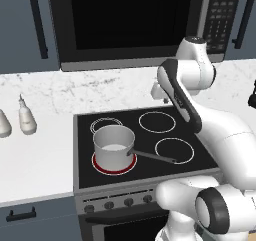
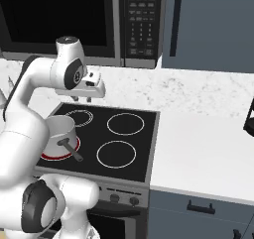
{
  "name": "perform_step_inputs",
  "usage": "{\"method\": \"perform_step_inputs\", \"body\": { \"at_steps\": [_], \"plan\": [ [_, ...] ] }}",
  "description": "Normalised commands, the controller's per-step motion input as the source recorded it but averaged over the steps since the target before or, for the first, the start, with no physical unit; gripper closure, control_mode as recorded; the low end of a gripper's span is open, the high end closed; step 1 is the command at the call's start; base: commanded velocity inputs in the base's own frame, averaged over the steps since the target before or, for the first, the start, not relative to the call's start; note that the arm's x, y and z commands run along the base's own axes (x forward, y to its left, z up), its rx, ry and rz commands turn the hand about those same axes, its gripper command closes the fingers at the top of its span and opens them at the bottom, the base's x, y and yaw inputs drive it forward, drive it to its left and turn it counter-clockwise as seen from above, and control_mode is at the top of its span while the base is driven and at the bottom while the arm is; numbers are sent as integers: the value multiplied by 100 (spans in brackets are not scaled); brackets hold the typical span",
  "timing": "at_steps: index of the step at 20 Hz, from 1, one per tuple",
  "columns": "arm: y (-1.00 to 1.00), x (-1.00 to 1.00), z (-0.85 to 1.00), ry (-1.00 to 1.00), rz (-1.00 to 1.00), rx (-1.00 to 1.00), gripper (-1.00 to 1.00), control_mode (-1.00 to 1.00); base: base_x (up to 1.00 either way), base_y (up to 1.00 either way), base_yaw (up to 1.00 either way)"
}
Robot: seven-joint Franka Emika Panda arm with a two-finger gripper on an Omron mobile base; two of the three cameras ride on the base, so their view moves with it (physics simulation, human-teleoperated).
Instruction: Turn off the front left burner of the stove.
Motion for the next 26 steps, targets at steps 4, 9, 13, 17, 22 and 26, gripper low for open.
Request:
{"method": "perform_step_inputs", "body": {
  "at_steps": [4, 9, 13, 17, 22, 26],
  "plan": [
    [25, -29, 0, -2, 3, -4, -100, -100, 0, 0, 0],
    [83, -71, -3, -7, 13, -24, -100, -100, 0, 0, 0],
    [95, -67, -9, -3, 17, -28, -100, -100, 0, 0, 0],
    [90, -79, -10, -7, 15, -27, -100, -100, 0, 0, 0],
    [89, -89, -7, -12, 14, -26, -100, -100, 0, 0, 0],
    [92, -89, -15, -7, 14, -25, -100, -100, 0, 0, 0]
  ]
}}
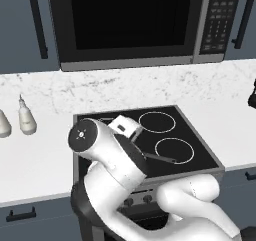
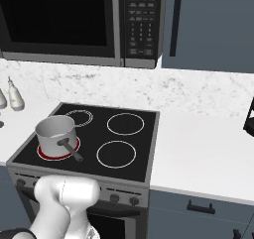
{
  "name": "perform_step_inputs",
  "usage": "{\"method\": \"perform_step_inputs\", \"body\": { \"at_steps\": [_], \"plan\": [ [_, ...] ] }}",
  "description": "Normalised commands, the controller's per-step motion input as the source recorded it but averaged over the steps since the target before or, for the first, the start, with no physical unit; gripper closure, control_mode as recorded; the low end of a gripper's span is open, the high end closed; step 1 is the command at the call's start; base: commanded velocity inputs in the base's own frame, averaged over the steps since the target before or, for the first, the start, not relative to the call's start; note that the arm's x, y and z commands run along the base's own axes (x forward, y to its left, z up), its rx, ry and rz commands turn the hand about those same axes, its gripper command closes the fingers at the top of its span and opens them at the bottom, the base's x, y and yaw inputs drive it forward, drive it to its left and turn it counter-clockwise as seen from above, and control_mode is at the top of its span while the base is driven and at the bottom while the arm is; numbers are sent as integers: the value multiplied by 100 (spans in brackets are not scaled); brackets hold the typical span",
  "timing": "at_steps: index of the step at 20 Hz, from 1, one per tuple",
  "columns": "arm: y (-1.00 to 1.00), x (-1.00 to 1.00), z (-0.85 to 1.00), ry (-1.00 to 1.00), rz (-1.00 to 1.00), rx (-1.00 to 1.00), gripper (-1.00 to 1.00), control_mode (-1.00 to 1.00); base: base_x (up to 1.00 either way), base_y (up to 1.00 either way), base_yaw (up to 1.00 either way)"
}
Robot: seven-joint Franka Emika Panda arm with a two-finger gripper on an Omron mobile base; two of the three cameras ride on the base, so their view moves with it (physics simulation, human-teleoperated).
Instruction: Turn off the front left burner of the stove.
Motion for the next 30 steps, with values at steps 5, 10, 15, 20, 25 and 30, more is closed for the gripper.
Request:
{"method": "perform_step_inputs", "body": {
  "at_steps": [5, 10, 15, 20, 25, 30],
  "plan": [
    [91, -84, -30, -1, 15, -18, -100, -100, 0, 0, 0],
    [69, -67, -61, 1, 13, -11, -100, -100, 0, 0, 0],
    [20, -9, -98, 7, 7, -13, -100, -100, 0, 0, 0],
    [1, 0, -92, 5, 6, -10, -100, -100, 0, 0, 0],
    [0, 0, -65, 0, 2, -10, -100, -100, 0, 0, 0],
    [0, 0, -61, 0, 1, -10, -100, -100, 0, 0, 0]
  ]
}}
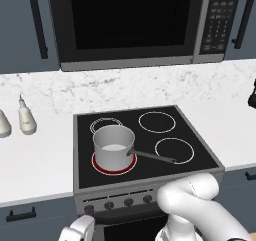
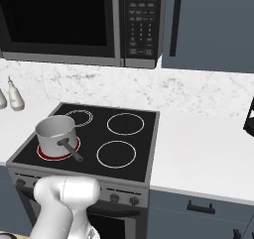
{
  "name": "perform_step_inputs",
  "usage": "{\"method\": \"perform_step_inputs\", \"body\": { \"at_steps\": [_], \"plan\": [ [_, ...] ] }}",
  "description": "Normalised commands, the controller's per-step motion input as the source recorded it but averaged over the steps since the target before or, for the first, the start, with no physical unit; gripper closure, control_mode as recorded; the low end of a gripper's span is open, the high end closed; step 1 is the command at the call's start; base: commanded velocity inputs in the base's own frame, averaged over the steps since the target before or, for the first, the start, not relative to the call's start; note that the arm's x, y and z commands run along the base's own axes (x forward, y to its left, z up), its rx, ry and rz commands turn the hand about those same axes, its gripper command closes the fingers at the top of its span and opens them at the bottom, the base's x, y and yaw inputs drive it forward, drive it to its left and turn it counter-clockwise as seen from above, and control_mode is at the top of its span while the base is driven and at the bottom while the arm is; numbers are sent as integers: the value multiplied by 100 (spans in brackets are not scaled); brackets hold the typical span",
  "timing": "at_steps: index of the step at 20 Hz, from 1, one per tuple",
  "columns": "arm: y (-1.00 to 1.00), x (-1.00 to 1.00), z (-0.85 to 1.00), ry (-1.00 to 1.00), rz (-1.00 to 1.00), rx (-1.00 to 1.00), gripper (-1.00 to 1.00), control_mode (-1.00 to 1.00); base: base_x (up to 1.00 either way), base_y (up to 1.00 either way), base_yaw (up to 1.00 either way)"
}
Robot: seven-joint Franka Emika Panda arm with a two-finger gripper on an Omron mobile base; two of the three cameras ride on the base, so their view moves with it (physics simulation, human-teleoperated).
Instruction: Turn off the front left burner of the stove.
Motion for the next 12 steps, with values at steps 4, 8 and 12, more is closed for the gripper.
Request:
{"method": "perform_step_inputs", "body": {
  "at_steps": [4, 8, 12],
  "plan": [
    [0, 0, -62, -1, 0, -10, -100, -100, 0, 0, 0],
    [-11, 31, -32, -11, 0, -8, -100, -100, 0, 0, 0],
    [-13, 68, -1, -20, 0, -11, -100, -100, 0, 0, 0]
  ]
}}
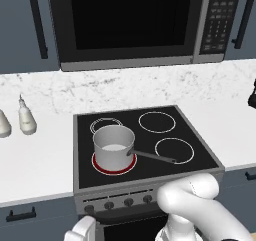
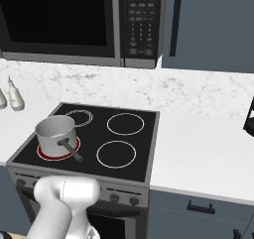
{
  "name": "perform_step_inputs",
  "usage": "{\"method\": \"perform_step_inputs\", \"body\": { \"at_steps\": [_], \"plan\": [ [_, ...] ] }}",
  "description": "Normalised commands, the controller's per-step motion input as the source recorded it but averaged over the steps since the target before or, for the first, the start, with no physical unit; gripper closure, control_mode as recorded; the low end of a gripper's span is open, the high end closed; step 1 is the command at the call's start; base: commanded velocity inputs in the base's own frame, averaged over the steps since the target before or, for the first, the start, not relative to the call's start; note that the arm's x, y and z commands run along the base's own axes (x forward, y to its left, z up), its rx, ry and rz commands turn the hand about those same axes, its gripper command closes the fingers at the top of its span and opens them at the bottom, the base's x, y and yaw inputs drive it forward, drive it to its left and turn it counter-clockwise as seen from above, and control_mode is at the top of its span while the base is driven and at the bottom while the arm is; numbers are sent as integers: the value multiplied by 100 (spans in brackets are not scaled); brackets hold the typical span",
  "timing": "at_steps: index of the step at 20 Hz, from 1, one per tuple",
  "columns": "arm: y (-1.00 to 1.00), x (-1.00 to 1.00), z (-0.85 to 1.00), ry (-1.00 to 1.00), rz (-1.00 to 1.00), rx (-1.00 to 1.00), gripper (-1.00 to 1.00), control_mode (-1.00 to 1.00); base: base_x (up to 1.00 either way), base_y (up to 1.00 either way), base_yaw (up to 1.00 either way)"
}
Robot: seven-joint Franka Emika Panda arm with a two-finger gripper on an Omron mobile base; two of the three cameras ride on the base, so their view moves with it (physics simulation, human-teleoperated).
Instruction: Turn off the front left burner of the stove.
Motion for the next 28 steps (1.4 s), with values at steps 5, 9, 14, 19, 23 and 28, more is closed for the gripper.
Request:
{"method": "perform_step_inputs", "body": {
  "at_steps": [5, 9, 14, 19, 23, 28],
  "plan": [
    [-20, 67, -5, -16, 0, -8, -100, -100, 0, 0, 0],
    [-15, 64, -18, 0, 0, -5, -100, -100, 0, 0, 0],
    [0, 56, -6, -1, 0, -3, -100, -100, 0, 0, 0],
    [10, 21, -12, -8, 0, 0, -100, -100, 0, 0, 0],
    [18, 5, -40, -14, 0, 0, -100, -100, 0, 0, 0],
    [30, -1, -42, -11, 0, 0, -100, -100, 0, 0, 0]
  ]
}}
